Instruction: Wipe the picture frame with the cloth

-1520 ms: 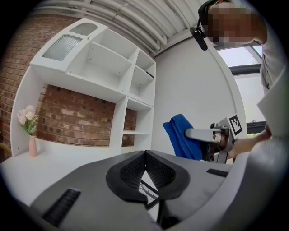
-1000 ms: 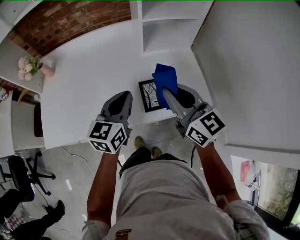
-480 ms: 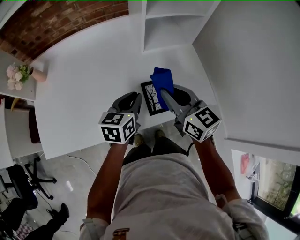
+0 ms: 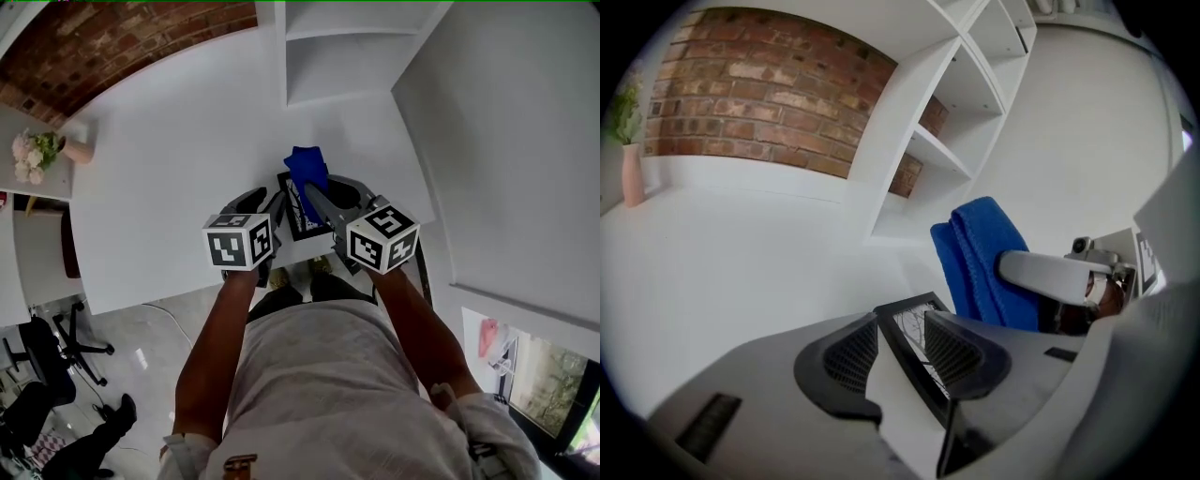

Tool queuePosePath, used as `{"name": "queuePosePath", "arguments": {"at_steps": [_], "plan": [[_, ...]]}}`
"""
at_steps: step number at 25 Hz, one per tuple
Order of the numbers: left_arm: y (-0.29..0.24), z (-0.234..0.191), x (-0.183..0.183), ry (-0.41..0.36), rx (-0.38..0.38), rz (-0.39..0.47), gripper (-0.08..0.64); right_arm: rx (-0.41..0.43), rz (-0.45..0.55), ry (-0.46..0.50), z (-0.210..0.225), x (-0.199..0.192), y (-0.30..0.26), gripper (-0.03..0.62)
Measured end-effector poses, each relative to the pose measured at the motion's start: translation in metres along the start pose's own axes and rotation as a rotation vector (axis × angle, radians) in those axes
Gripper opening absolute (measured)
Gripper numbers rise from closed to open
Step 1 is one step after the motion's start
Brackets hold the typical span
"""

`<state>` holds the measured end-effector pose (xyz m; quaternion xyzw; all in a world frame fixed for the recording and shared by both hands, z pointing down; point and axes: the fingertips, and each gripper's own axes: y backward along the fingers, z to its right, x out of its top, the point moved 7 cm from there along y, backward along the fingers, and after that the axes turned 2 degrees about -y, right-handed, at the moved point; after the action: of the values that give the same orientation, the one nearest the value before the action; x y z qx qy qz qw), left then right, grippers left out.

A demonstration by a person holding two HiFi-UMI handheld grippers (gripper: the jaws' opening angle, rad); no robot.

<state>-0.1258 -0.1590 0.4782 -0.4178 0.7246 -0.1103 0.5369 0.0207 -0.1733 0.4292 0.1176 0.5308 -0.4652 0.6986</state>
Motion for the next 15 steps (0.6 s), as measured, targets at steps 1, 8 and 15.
{"name": "queuePosePath", "arguments": {"at_steps": [1,8,15], "plan": [[-0.004,-0.001,-0.001,0.002,0.009,-0.019,0.153,0.003,-0.017,-0.01,0.002,-0.001,-0.003,0.051],[-0.023,-0.004,-0.011,-0.001,0.035,-0.149,0.197,0.023,-0.141,-0.091,0.014,-0.006,-0.021,0.051],[-0.03,-0.009,-0.018,-0.001,0.052,-0.205,0.21,0.044,-0.262,-0.159,0.018,-0.016,-0.042,0.051]]}}
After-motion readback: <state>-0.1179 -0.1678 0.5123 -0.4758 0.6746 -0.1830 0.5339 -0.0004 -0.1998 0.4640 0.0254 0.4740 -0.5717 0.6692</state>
